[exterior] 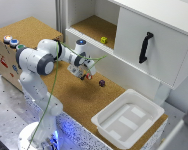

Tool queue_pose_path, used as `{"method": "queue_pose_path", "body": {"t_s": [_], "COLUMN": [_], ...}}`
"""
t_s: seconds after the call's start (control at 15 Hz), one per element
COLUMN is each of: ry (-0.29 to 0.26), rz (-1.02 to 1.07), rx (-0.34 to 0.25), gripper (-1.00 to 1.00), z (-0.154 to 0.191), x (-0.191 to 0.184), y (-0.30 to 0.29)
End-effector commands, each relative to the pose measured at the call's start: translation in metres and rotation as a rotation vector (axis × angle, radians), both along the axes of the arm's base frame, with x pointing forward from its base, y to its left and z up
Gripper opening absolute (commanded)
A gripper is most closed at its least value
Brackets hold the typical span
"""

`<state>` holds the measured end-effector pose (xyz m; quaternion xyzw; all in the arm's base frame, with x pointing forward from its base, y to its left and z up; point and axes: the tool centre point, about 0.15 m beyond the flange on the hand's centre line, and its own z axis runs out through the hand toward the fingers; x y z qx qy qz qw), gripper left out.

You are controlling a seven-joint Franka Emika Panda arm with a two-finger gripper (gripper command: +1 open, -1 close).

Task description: Put the pink object inside the left cabinet

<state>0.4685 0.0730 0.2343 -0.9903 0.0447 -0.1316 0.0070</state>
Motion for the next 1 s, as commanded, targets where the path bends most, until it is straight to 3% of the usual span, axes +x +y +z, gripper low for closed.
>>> {"method": "queue_pose_path", "body": {"t_s": [0.0,0.27,0.33,0.93], "ry": [0.030,0.053,0.066,0.117], "rz": [-0.032,-0.082,-0.097,-0.151], "rx": [-0.056,-0.073,-0.080,-0.123], "gripper": [1.00,1.00,-1.00,-1.00], "z": [-0.021,-0.025,-0.026,-0.027], "x": [0.039,0.048,0.050,0.029], "y": [0.004,0.003,0.002,-0.003]}}
